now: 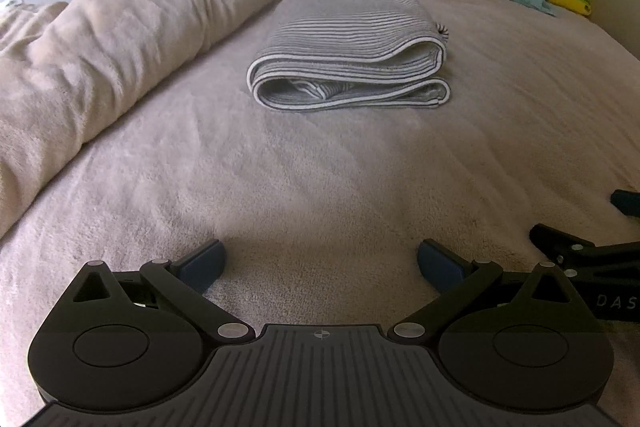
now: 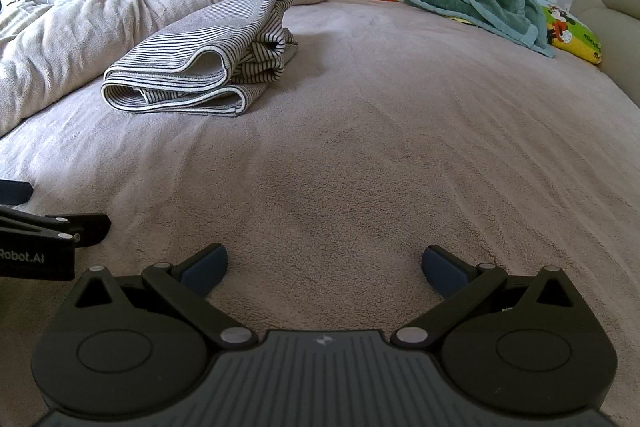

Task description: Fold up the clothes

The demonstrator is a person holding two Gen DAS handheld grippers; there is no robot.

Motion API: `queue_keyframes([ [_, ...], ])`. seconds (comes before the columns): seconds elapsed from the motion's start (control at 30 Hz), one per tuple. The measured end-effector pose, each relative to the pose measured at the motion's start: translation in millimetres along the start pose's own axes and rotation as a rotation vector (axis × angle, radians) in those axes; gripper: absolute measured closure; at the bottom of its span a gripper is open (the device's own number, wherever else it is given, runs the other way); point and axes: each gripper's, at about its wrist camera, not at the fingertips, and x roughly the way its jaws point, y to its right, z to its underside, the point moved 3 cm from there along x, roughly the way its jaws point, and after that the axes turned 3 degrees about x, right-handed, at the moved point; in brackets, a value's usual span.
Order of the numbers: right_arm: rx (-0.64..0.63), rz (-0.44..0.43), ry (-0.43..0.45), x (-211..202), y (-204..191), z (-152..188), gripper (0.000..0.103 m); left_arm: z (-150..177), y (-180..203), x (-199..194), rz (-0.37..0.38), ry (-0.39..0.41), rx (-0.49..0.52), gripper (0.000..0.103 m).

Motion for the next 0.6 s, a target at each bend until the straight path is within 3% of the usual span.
queue_keyframes([
  [0.6,-0.001,0.000,0.000,0.4,0.5,-0.4,0.000,0.6,-3.8,-1.3,0.020,0.001,-0.015,0.000],
])
